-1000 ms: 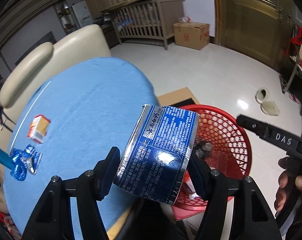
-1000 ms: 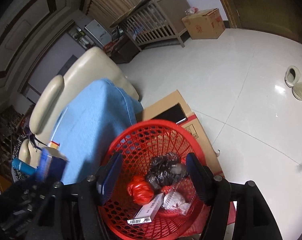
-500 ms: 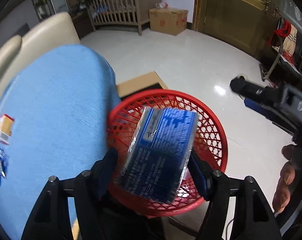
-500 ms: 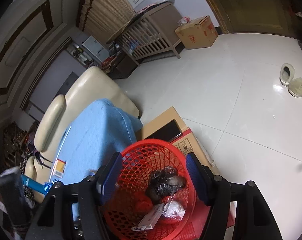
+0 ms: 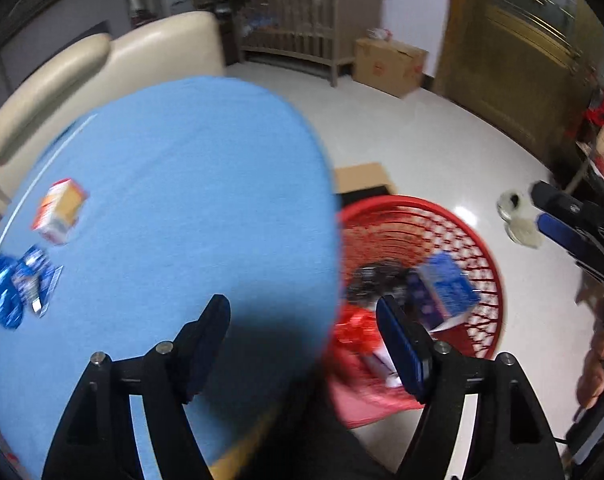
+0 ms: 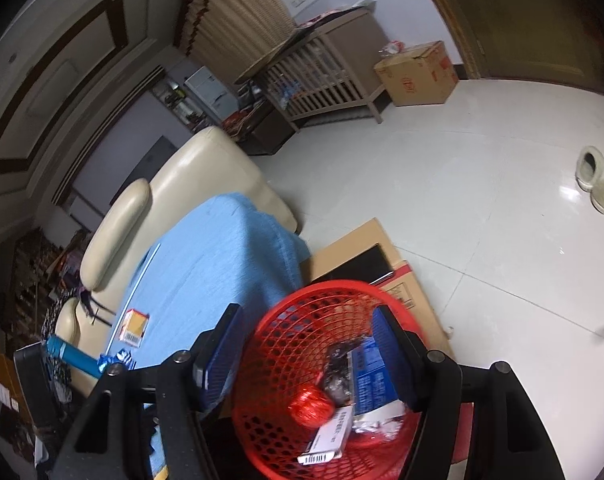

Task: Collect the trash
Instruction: 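Lower the flattened blue carton into the red basket and open the left gripper, then bring both grippers back over the table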

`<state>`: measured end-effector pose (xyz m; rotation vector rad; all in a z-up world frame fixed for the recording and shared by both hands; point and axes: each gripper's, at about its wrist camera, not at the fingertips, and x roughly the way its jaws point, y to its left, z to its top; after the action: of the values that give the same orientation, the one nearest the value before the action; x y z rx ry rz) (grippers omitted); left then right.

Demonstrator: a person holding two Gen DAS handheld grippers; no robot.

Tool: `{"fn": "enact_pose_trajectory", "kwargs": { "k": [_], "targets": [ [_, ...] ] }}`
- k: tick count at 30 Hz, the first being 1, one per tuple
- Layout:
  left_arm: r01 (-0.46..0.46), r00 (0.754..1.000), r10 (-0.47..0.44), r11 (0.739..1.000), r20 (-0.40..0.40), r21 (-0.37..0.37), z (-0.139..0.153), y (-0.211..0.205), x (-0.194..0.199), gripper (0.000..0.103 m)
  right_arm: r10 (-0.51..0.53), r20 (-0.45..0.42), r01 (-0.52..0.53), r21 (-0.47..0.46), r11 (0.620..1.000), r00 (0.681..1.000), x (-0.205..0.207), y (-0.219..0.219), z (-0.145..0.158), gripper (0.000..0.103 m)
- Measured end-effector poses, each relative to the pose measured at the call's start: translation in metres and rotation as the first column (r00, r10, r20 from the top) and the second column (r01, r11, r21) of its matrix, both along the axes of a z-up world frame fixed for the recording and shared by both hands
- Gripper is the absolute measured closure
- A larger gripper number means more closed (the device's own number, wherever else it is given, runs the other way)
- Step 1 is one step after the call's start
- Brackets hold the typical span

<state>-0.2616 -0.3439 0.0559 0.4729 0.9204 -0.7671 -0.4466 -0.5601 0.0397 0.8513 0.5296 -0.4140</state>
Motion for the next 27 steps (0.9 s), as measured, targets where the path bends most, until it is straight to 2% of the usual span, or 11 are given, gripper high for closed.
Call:
{"fn": "enact_pose_trajectory", "kwargs": {
  "k": [9,19,24,27],
  "targets": [
    [-0.171,0.985,0.171,0.984,-0.002,-0.047,0.002,0.077,0.035,0.027,0.152,-0.033,-0.154,-0.07,0.986,0.988,0.053,0.059,0.022,0.033],
    [-0.306,0.952,0.304,0.946,-0.03,-0.111,0.0,0.148,0.066,0.027,0.315,-0.096,-0.326,-0.141,0.935,0.944,0.107,0.132,0.038,0.033],
    [-0.381,0.925,0.377,0.916,-0.051,-0.13,-0.006,0.19,0.082,0.027,0.392,-0.132,-0.41,-0.164,0.897,0.911,0.135,0.168,0.039,0.033],
    [-0.444,0.896,0.44,0.887,-0.061,-0.129,-0.014,0.222,0.095,0.027,0.435,-0.155,-0.458,-0.174,0.872,0.887,0.154,0.19,0.038,0.033]
  ]
}}
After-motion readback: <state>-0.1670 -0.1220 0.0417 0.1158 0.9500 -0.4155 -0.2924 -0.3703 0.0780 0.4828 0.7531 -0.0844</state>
